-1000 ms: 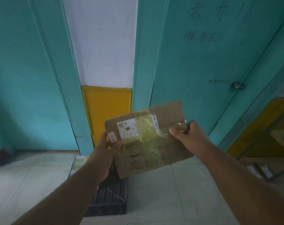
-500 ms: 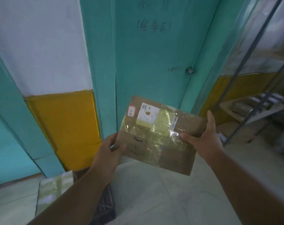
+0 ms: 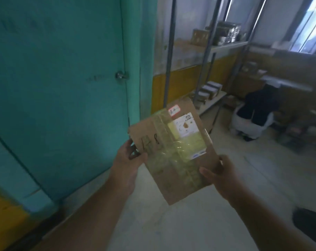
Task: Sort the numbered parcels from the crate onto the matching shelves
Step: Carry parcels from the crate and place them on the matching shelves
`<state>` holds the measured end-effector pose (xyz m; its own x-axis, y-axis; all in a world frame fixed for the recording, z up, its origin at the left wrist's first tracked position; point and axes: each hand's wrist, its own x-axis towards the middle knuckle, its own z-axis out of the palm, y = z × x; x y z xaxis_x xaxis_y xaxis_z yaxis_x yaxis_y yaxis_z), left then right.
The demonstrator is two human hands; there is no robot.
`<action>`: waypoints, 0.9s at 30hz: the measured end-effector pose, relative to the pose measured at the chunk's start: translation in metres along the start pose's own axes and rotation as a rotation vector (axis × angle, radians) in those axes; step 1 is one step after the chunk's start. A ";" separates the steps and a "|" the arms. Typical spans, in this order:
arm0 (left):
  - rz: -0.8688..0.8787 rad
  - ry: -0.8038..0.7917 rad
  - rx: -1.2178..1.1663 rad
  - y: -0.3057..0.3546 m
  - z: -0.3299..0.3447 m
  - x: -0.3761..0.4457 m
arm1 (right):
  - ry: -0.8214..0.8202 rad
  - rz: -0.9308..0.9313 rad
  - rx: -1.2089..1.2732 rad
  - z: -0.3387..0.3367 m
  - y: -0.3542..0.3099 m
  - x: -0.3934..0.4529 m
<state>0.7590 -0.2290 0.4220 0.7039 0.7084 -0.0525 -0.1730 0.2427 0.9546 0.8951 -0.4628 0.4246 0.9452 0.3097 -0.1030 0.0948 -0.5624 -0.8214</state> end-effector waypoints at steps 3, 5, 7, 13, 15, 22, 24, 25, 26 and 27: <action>-0.077 -0.168 0.098 -0.022 0.076 0.021 | -0.008 0.058 -0.017 -0.051 0.021 0.037; -0.095 -0.228 0.211 -0.043 0.119 0.037 | -0.029 0.108 -0.038 -0.074 0.032 0.062; -0.095 -0.264 0.312 -0.059 0.158 0.054 | -0.018 0.136 0.001 -0.091 0.044 0.092; -0.079 -0.342 0.453 -0.109 0.254 0.134 | 0.043 0.112 0.090 -0.150 0.070 0.205; -0.090 -0.457 0.481 -0.127 0.293 0.164 | 0.088 0.136 0.093 -0.173 0.083 0.248; -0.131 -0.717 0.559 -0.163 0.455 0.255 | 0.250 0.188 -0.055 -0.278 0.120 0.363; -0.116 -0.752 0.561 -0.177 0.501 0.277 | 0.293 0.151 -0.057 -0.306 0.137 0.393; -0.106 -0.757 0.558 -0.188 0.523 0.286 | 0.308 0.149 -0.060 -0.318 0.147 0.410; -0.098 -0.751 0.552 -0.200 0.543 0.296 | 0.319 0.153 -0.066 -0.330 0.157 0.428; -0.086 -0.735 0.547 -0.212 0.564 0.306 | 0.328 0.149 -0.075 -0.342 0.169 0.449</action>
<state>1.3995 -0.4376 0.3694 0.9924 0.0576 -0.1088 0.1184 -0.2048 0.9716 1.4425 -0.6809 0.4311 0.9991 -0.0352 -0.0231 -0.0404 -0.6414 -0.7661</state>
